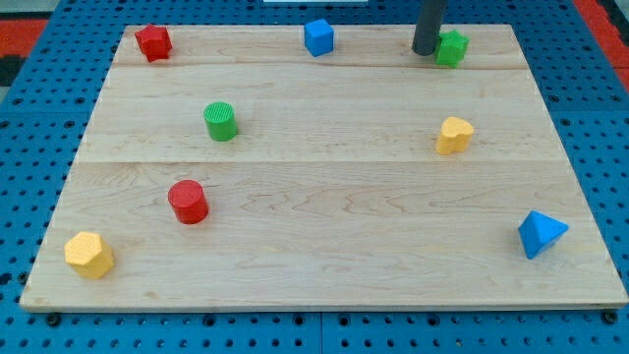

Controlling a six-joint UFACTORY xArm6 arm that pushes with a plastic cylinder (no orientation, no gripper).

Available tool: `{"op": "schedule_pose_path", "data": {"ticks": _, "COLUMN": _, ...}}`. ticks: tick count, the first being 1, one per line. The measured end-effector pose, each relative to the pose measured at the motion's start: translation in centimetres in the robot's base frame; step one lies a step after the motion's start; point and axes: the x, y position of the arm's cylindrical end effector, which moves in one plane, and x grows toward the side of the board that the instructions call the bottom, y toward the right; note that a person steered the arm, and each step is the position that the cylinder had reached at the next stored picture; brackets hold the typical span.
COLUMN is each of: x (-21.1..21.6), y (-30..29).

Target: Point your arm at the green circle

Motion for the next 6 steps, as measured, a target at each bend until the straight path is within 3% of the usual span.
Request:
{"op": "schedule_pose_path", "data": {"ticks": 1, "x": 6.8, "y": -1.4}}
{"op": "schedule_pose_path", "data": {"ticks": 2, "x": 10.5, "y": 3.5}}
{"op": "schedule_pose_path", "data": {"ticks": 4, "x": 8.2, "y": -16.3}}
{"op": "schedule_pose_path", "data": {"ticks": 5, "x": 10.0, "y": -22.1}}
{"op": "schedule_pose_path", "data": {"ticks": 6, "x": 14.8, "y": -22.3}}
